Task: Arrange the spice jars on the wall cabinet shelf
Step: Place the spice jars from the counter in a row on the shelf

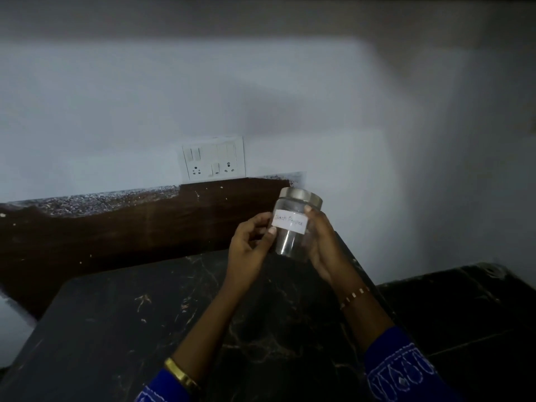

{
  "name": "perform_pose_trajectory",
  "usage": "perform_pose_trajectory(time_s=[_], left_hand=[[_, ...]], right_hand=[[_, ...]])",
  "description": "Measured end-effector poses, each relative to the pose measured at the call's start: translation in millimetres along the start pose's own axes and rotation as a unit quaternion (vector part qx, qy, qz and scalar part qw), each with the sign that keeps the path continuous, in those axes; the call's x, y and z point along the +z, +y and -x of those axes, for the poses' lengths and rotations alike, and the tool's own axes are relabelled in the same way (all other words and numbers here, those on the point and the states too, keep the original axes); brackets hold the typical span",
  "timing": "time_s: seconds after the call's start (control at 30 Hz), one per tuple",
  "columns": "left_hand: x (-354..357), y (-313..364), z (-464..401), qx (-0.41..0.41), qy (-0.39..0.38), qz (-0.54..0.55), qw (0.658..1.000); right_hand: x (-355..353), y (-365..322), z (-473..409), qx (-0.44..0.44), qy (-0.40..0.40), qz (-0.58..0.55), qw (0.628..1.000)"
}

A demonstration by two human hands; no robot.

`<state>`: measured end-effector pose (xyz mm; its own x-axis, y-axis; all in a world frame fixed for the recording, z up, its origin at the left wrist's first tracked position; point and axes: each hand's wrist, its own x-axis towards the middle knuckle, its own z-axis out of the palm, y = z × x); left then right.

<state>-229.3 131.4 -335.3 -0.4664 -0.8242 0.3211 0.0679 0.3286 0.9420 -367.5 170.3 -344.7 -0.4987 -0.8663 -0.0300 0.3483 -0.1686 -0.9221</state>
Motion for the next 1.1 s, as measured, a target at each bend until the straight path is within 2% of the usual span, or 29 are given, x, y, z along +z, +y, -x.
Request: perform_pose_trajectory(time_s=[0.13, 0.4, 0.63, 0.87, 0.97, 1.1], left_hand=[[1, 8, -3, -0.043, -0.087, 0.114, 0.989], [6, 31, -28, 0.011, -0.066, 0.101, 0.993], [8, 94, -82, 0.092, -0.011, 0.066, 0.994], [6, 182, -139, 0.23, 0.035, 0.03, 0.972], [6, 219, -160, 0.268, 0.024, 0.041, 0.962], [7, 264, -191, 0.313, 0.007, -0.011, 0.95]], right_hand=[[7, -11, 3, 0.007, -0.009, -0.025, 1.0], [12, -55, -4, -0.082, -0.042, 0.048, 0.995], [34, -135, -27, -0.209, -0.046, 0.219, 0.952], [75, -235, -42, -0.328, 0.005, 0.188, 0.926], [89, -269, -46, -0.357, 0.002, 0.142, 0.923], [101, -317, -53, -0.411, 0.014, 0.134, 0.901]])
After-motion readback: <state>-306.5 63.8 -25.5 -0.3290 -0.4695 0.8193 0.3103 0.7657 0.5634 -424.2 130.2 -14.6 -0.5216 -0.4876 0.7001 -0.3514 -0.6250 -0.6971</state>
